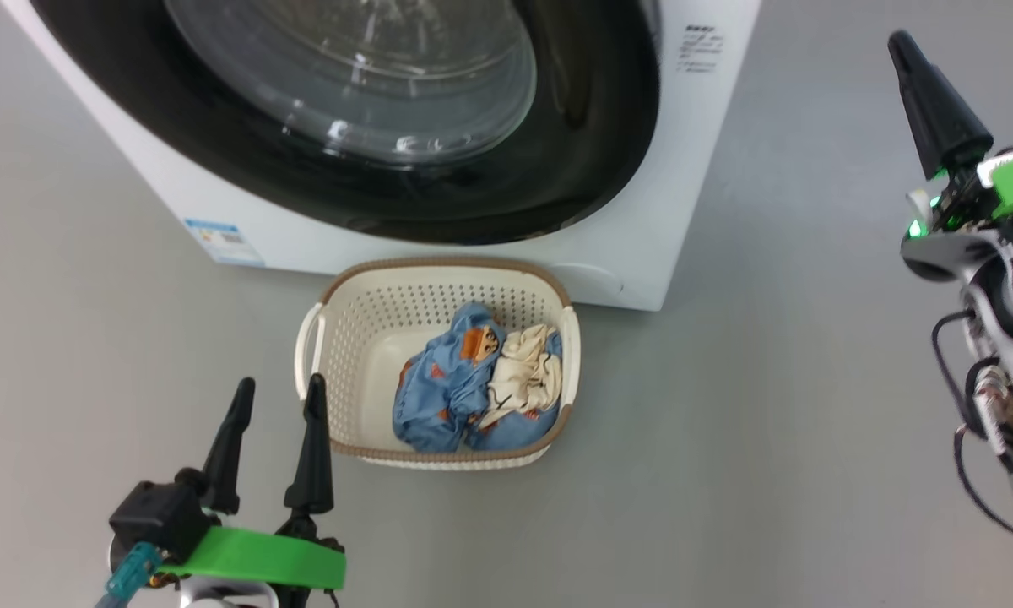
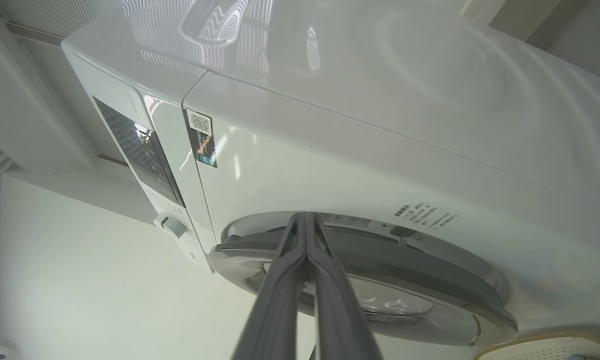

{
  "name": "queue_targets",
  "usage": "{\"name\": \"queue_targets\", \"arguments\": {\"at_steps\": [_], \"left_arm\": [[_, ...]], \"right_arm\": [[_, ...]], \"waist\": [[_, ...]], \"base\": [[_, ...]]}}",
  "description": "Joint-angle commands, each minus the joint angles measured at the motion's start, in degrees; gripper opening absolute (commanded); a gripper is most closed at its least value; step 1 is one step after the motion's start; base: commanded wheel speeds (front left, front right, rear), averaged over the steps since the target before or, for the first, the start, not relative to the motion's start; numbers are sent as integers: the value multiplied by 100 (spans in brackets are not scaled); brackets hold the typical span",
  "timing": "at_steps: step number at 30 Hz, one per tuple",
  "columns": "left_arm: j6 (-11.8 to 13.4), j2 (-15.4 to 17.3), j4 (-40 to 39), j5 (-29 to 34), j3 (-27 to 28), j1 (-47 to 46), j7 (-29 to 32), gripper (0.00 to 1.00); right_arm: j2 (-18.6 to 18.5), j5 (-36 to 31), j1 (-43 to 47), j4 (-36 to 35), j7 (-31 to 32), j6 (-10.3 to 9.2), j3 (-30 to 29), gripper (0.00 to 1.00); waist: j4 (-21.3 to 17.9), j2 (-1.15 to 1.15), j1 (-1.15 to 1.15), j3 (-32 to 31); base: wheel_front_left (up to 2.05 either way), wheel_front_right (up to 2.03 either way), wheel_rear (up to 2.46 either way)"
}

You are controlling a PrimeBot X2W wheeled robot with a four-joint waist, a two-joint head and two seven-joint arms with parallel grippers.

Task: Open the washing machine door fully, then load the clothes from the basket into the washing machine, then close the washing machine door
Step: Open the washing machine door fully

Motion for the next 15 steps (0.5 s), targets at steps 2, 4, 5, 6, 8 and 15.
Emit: {"name": "queue_targets", "arguments": {"at_steps": [2, 4, 5, 6, 8, 15], "left_arm": [[4, 55, -90, -65, 97, -265, -37, 100], [4, 49, -88, -95, 47, -336, -37, 100], [4, 46, -91, -107, 23, -369, -37, 100], [4, 44, -92, -121, -2, -404, -37, 100], [4, 41, -92, -144, -62, -477, -37, 100], [4, 36, -122, -243, -275, -746, -37, 100]], "right_arm": [[-123, 104, -344, -22, 445, 43, 101, 0], [-185, 142, -512, 66, 784, 43, 118, 0], [-214, 151, -593, 113, 933, 43, 126, 0], [-233, 180, -676, 156, 1094, 43, 129, 0], [-285, 208, -838, 217, 1388, 43, 131, 0], [-353, 343, -1449, 448, 2272, 43, 116, 0]], "waist": [[327, 0, -1, 398], [394, 0, -1, 512], [422, 0, -1, 570], [451, 0, -1, 630], [511, 0, -1, 746], [688, 0, -1, 1177]], "base": [[0, 0, 0], [0, 0, 0], [0, 0, 0], [0, 0, 0], [0, 0, 0], [0, 0, 0]]}}
